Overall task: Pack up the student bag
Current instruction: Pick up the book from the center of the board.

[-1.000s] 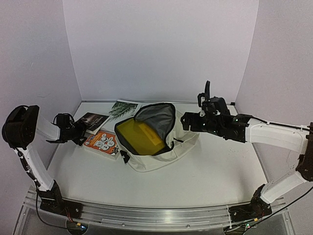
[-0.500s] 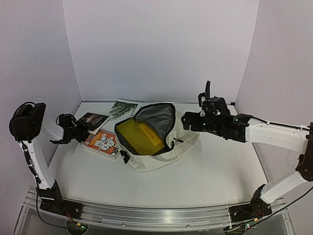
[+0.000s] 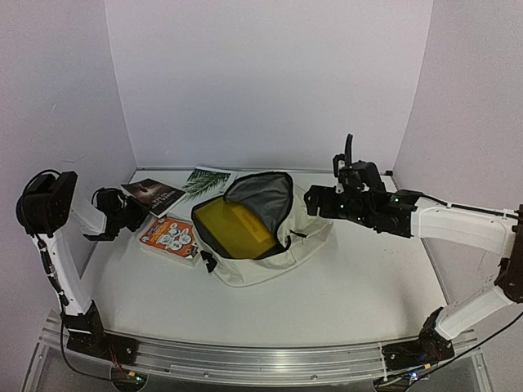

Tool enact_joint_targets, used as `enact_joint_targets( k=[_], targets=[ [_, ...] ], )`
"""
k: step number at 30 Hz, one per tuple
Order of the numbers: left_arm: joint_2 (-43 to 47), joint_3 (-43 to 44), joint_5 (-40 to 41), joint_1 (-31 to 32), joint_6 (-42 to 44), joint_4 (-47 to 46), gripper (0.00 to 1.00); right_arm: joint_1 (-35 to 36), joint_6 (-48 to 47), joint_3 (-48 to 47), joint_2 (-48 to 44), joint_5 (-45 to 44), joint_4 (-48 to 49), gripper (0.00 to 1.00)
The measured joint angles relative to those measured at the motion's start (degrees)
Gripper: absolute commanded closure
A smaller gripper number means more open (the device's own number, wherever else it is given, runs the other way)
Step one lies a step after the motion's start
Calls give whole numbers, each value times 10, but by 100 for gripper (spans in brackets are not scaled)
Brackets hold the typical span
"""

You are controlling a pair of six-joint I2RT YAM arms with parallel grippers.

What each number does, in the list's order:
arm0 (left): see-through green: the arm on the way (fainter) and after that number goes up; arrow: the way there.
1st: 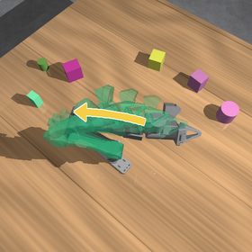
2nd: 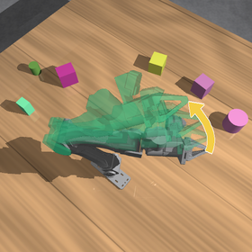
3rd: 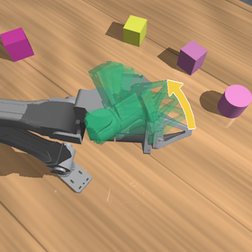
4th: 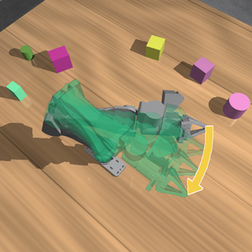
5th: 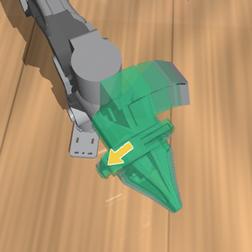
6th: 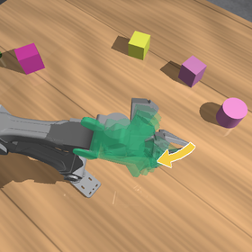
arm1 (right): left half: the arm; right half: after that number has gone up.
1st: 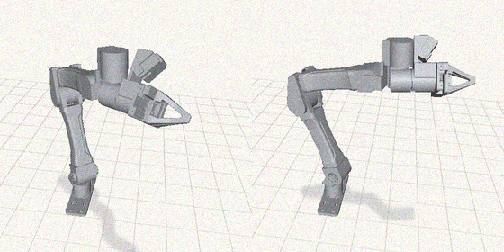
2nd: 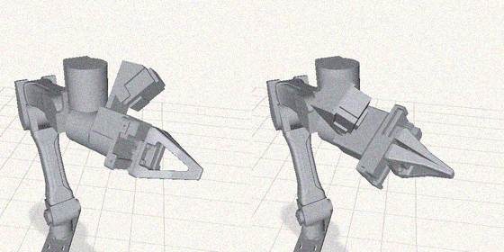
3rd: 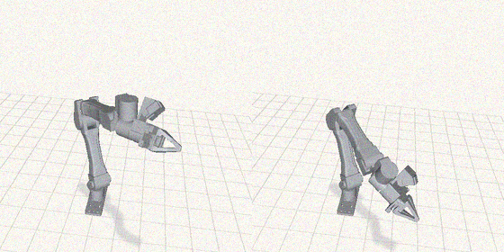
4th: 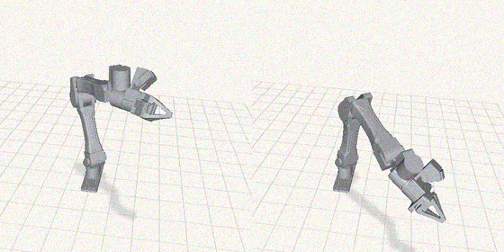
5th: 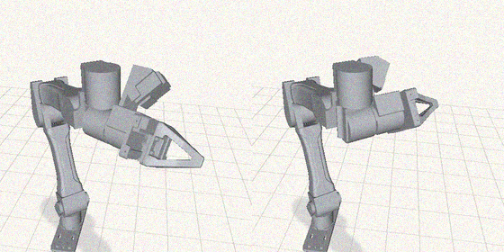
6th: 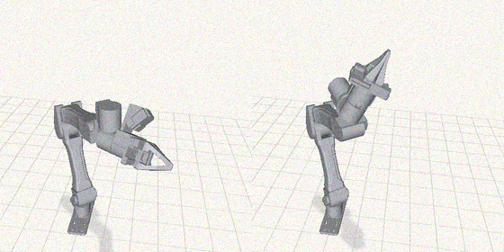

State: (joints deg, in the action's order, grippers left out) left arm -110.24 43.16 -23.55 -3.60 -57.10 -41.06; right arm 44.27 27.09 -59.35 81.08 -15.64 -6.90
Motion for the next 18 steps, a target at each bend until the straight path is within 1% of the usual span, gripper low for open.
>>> enact_joint_targets(
  k=[3,8,10,11,15,18],
  targets=[
    [0,0,-2,0,5,-17,100,0,0,0,-2,0,0,4],
    [16,0,-3,0,20,-7,100,0,0,0,-2,2,0,2],
    [54,-2,-2,0,36,32,100,-7,-1,-4,5,14,0,2],
    [57,-2,-2,0,37,33,100,-7,-1,-4,6,14,0,2],
    [179,-6,-3,0,69,135,100,-33,-8,-52,63,60,0,3],
    [256,-5,-5,2,85,194,100,-46,-15,-90,106,90,2,5]
  ],
)
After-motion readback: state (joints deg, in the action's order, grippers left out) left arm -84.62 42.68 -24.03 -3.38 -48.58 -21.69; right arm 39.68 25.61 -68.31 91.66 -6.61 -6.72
